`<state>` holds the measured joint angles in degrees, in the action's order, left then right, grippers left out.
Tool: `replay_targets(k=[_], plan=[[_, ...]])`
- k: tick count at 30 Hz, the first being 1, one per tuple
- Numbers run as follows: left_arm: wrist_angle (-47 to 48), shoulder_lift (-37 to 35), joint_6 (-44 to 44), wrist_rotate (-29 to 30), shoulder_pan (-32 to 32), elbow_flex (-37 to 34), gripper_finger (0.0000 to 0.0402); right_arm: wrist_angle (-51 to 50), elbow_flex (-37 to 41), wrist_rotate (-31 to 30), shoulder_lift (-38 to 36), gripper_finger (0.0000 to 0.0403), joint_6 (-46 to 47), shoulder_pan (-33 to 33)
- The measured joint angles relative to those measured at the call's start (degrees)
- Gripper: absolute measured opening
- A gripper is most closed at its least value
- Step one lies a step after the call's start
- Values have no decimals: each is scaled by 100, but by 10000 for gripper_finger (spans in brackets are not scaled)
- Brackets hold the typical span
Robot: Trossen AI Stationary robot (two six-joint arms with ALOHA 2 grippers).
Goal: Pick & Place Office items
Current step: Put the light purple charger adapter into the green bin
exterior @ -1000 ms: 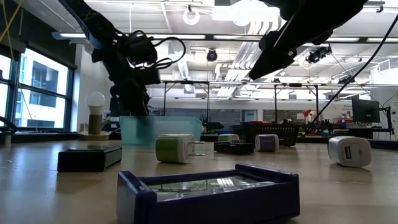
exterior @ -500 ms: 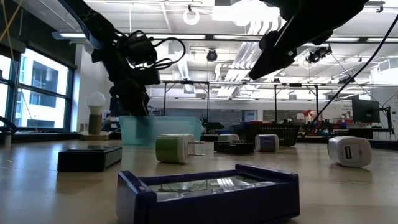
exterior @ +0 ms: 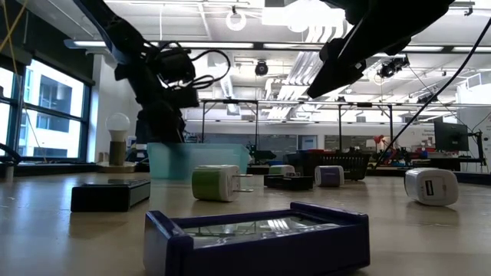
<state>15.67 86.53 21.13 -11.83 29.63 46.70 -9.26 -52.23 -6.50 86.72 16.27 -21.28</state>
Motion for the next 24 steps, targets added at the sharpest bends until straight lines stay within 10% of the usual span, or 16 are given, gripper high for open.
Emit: replay_targets(k=[24], plan=[[-227, 208, -7, 319, -31, 0, 239, 0, 0, 0, 0, 361, 0, 7]])
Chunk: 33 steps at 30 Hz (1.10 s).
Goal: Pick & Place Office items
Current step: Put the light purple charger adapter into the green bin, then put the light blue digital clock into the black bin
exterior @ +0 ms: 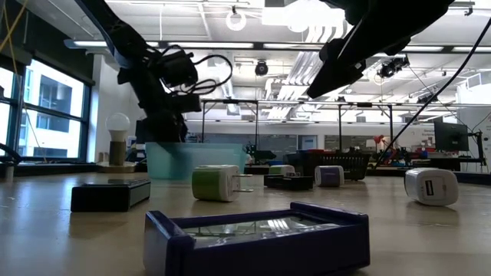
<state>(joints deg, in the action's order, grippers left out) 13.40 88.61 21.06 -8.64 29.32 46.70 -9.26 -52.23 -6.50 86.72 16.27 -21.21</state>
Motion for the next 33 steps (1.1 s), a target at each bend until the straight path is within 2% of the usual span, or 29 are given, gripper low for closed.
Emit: replay_targets(k=[9, 17, 21, 26, 33], plan=[[-15, -777, -210, 97, -76, 11, 240, -2, 0, -107, -1, 361, -76, 2], [96, -1711, -1123, 324, -344, 15, 240, -4, 0, -107, 0, 361, -112, 0], [619, -2139, -1389, 325, -645, 17, 240, -4, 0, -105, 0, 361, -111, 0], [1690, -2517, -2147, 301, -1156, 17, 240, -2, 0, -105, 0, 361, -107, 0], [2800, -2696, -3396, -368, -1955, 17, 240, -2, 0, -106, 0, 361, -107, 0]])
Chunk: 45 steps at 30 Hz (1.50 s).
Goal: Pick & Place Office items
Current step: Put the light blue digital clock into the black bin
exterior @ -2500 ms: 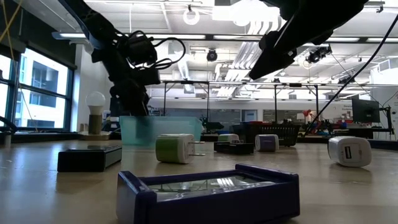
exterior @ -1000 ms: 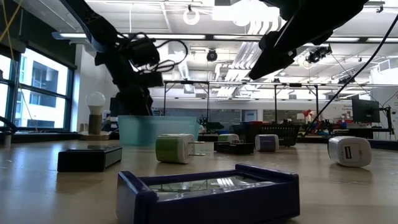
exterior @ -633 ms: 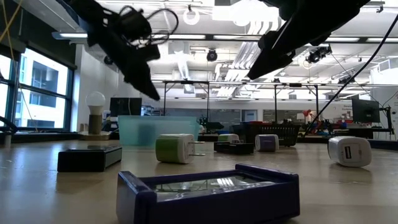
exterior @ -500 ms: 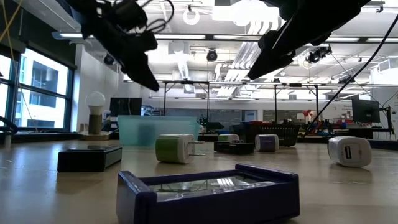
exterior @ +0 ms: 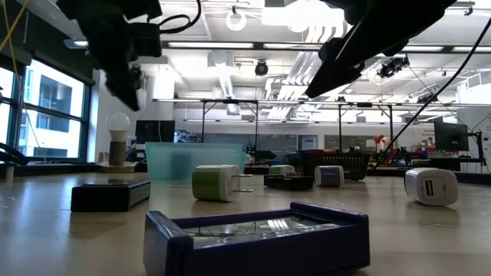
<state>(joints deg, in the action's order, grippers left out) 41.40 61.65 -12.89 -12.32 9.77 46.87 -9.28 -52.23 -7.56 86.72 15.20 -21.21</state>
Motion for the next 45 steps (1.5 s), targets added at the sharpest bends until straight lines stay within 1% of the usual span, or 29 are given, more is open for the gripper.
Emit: replay_targets(k=[4, 8, 13, 15, 19, 21, 23, 26, 27, 29, 33, 37, 40, 45], plan=[[81, 0, -447, -271, -432, 0, 240, 0, 0, 0, 0, 361, -10, 0], [-110, 2, -476, -385, -780, 0, 240, 2, 0, 1, 0, 361, -41, 0], [-737, 2, -481, -348, -978, 0, 240, 0, 0, 1, 0, 361, -43, 0], [-830, 2, -621, -376, -983, 0, 240, 0, 0, 1, 0, 361, -44, 0], [-520, 2, -815, -416, -1003, 0, 240, 0, 0, -1, -1, 361, -195, 0], [-300, 4, -835, -450, -1135, 13, 240, 0, 0, -2, -1, 361, -305, 0], [-171, 4, -820, -91, -1363, 42, 240, 0, 0, 1, -2, 361, -347, 26], [389, 10, -986, 826, -1814, 172, 240, 0, 0, 0, 0, 361, -346, 98], [563, 44, -1098, 1049, -1979, 246, 240, 0, 0, 0, -1, 361, -346, 115], [851, 121, -1318, 1306, -2334, 424, 240, 3, 0, 0, -1, 361, -345, 153], [912, 415, -1714, 1411, -3091, 758, 240, 25, 2, 12, -2, 361, -345, 231], [1111, 921, -1857, 1797, -3724, 927, 240, 93, 2, 21, -2, 361, -345, 262], [1141, 1350, -1973, 1872, -4008, 928, 240, 96, 2, 21, -2, 361, -319, 261], [1100, 1990, -2267, 1783, -4156, 928, 240, 96, 2, 38, 0, 361, -282, 258]])
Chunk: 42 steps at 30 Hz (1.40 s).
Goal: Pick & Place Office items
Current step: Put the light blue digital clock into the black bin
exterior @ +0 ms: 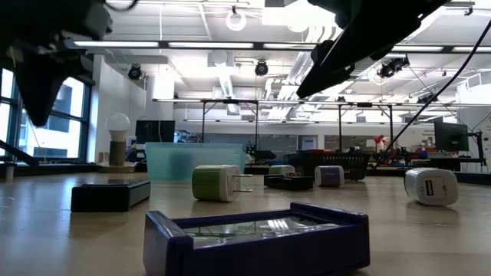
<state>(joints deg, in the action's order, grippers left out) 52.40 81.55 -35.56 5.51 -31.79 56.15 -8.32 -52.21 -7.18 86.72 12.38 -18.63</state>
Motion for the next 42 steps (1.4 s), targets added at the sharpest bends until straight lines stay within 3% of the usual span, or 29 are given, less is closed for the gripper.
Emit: replay_targets(k=[9, 16, 23, 27, 32, 42], plan=[[-518, 732, -695, -486, -12, -1, 240, -1, 0, -11, -2, 361, -4, 0], [-1233, 751, -1394, -1166, 61, -1, 240, -2, 0, -37, 0, 361, -16, 0], [-2287, 751, -1419, -1796, 5, -1, 240, -4, 0, -35, -2, 361, -15, 0], [-2629, 751, -1650, -1797, -140, -1, 240, -4, 0, -32, 0, 361, -15, 0], [-2869, 751, -1093, -1106, -372, -1, 240, -7, 0, -18, -2, 361, -15, 0], [-2775, 749, -1808, -1592, -343, -1, 225, -7, 0, -15, 0, 361, 106, 0]])
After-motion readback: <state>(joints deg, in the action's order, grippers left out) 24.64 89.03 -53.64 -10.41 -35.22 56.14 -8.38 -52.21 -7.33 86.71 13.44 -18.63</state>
